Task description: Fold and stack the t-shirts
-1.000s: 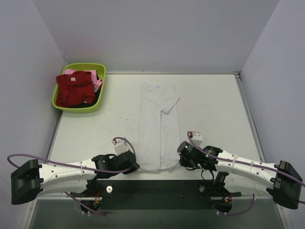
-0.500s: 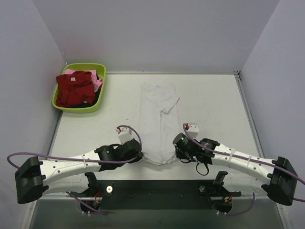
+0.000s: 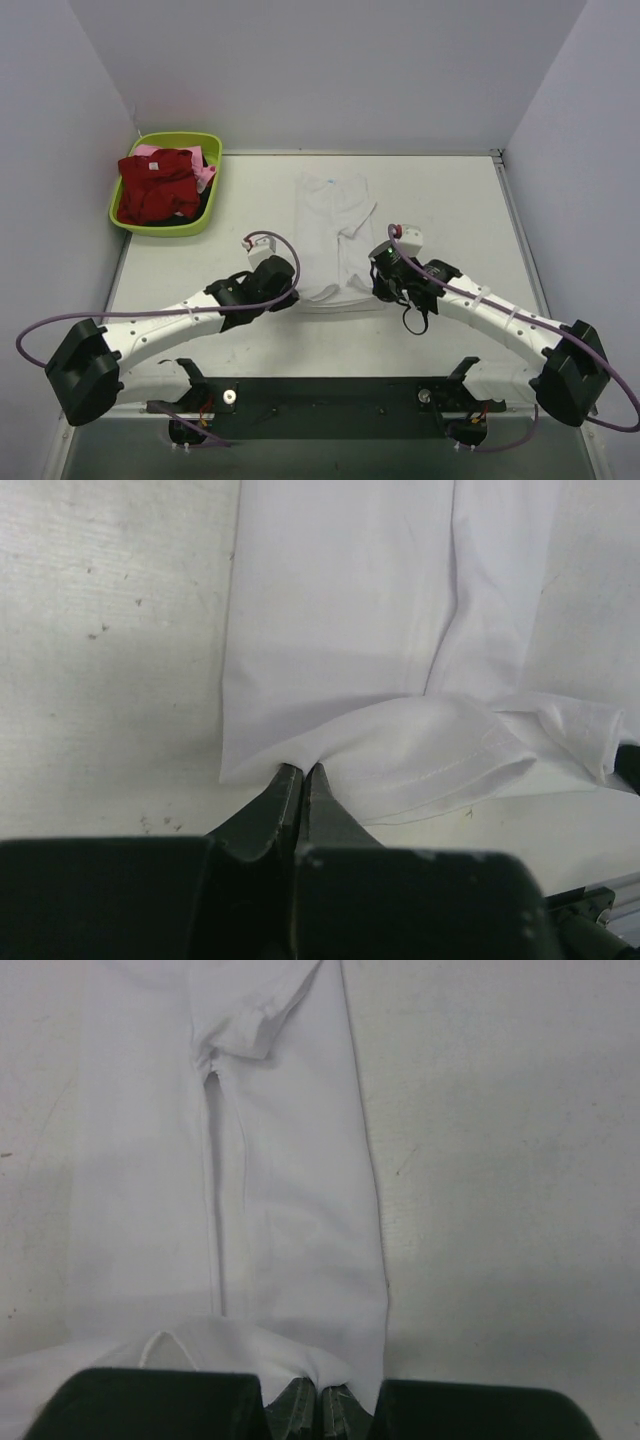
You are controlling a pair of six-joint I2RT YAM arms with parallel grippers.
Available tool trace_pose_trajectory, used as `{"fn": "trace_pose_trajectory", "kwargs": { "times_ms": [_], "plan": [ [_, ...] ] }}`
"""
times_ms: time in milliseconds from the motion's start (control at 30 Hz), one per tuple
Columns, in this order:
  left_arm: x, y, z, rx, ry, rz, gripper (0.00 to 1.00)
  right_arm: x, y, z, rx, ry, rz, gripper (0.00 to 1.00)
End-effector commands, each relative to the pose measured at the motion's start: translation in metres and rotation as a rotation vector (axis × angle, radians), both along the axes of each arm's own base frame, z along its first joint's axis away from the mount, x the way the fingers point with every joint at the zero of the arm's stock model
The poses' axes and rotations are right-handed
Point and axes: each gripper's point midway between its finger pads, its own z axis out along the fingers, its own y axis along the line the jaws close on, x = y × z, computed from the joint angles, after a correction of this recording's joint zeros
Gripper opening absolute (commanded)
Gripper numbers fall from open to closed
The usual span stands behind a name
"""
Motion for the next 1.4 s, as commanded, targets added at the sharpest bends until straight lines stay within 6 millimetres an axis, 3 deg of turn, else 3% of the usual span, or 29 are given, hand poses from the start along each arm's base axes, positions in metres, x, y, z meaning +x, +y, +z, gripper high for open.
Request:
{"fn": "trace_pose_trajectory", "kwargs": {
  "times_ms": [0, 167, 567, 600, 667, 733, 767, 800, 867, 933, 967, 1133, 1167, 1200, 1233, 1267, 1300, 1367],
  "plan": [
    [0.035, -0.030, 0.034, -0.079, -0.076, -0.057, 0.00, 0.027, 0.005, 0.011, 0.003, -0.027, 0.010, 0.00],
    [0.063, -0.037, 0.037, -0.097, -0.079, -0.054, 0.00, 0.055, 0.012, 0.023, 0.037, -0.037, 0.015, 0.00],
    [0.136, -0.020, 0.049, -0.117, -0.091, -0.008, 0.00, 0.122, 0.022, 0.032, 0.094, -0.011, 0.010, 0.00],
    [0.143, -0.022, 0.057, -0.120, -0.109, -0.013, 0.00, 0.126, 0.023, 0.025, 0.091, 0.007, 0.008, 0.00],
    [0.157, -0.020, 0.052, -0.112, -0.104, -0.004, 0.00, 0.140, 0.025, 0.031, 0.106, -0.001, 0.007, 0.00],
    [0.168, -0.024, 0.055, -0.124, -0.112, -0.017, 0.00, 0.150, 0.026, 0.022, 0.095, 0.018, 0.001, 0.00],
    [0.175, -0.023, 0.046, -0.116, -0.097, -0.013, 0.00, 0.157, 0.030, 0.027, 0.122, 0.015, 0.007, 0.00],
    [0.182, -0.025, 0.050, -0.119, -0.108, -0.021, 0.00, 0.160, 0.032, 0.020, 0.122, 0.036, 0.011, 0.00],
    [0.191, -0.025, 0.034, -0.107, -0.079, -0.026, 0.00, 0.171, 0.030, 0.016, 0.117, 0.039, -0.001, 0.00],
    [0.200, -0.028, 0.030, -0.111, -0.080, -0.029, 0.00, 0.179, 0.029, 0.012, 0.113, 0.045, -0.009, 0.00],
    [0.203, -0.028, 0.016, -0.104, -0.053, -0.028, 0.00, 0.186, 0.030, 0.008, 0.111, 0.050, -0.012, 0.00],
    [0.221, -0.018, -0.013, -0.108, -0.020, 0.025, 0.01, 0.209, 0.019, -0.012, 0.092, 0.093, -0.053, 0.01],
    [0.226, -0.017, -0.022, -0.100, -0.006, 0.039, 0.28, 0.212, 0.017, -0.023, 0.084, 0.112, -0.061, 0.06],
    [0.233, -0.013, -0.024, -0.098, -0.006, 0.050, 0.52, 0.221, 0.016, -0.020, 0.080, 0.097, -0.066, 0.28],
    [0.238, -0.006, -0.031, -0.088, 0.012, 0.072, 0.80, 0.228, 0.010, -0.021, 0.065, 0.090, -0.083, 0.41],
    [0.250, -0.003, -0.036, -0.087, 0.018, 0.090, 0.95, 0.234, 0.010, -0.027, 0.054, 0.093, -0.087, 0.58],
    [0.256, 0.000, -0.038, -0.089, 0.022, 0.098, 0.95, 0.245, 0.012, -0.019, 0.059, 0.068, -0.084, 0.82],
    [0.275, 0.007, -0.037, -0.122, 0.014, 0.117, 0.95, 0.258, 0.008, -0.020, 0.059, 0.056, -0.091, 0.95]
  ]
}}
